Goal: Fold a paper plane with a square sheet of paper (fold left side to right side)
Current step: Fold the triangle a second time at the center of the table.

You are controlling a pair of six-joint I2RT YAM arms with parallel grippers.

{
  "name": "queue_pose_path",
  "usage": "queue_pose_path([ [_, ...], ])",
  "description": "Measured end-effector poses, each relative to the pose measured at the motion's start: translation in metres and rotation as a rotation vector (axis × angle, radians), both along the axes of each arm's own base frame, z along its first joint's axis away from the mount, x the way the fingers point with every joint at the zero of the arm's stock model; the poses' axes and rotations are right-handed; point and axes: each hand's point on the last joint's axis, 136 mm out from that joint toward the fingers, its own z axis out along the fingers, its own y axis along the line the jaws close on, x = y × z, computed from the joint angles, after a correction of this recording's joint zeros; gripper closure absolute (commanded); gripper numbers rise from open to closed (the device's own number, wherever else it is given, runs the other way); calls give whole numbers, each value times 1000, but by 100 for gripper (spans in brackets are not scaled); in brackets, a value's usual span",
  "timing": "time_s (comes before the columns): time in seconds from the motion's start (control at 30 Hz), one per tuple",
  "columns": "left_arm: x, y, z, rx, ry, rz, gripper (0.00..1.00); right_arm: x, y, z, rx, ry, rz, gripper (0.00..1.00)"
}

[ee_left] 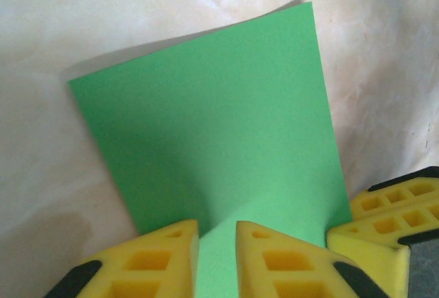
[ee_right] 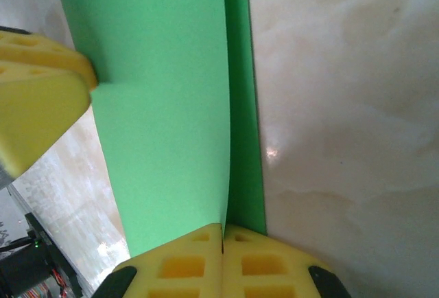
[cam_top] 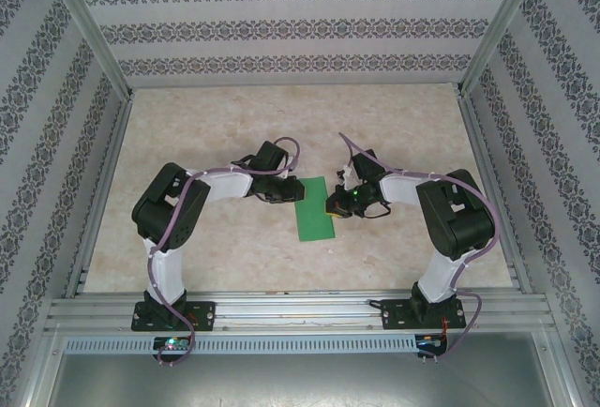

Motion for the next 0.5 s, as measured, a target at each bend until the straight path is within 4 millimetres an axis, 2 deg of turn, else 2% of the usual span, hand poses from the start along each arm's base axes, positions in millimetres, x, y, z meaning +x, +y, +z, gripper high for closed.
queue_pose_path([
  [0.1,-3,6,17,4,-50,-5,65,0,0,1,3,4,-5,98],
  [0.27,-15,15,64,1,-208,-38,55,-2,1,8,15,24,-27,98],
  [0.37,-33,15,83,22,-302,-89,50,-3,0,12,15,35,-38,99],
  [0.5,-69,6,90,66,-399,-191,44,-6,-1,13,13,61,-54,99],
])
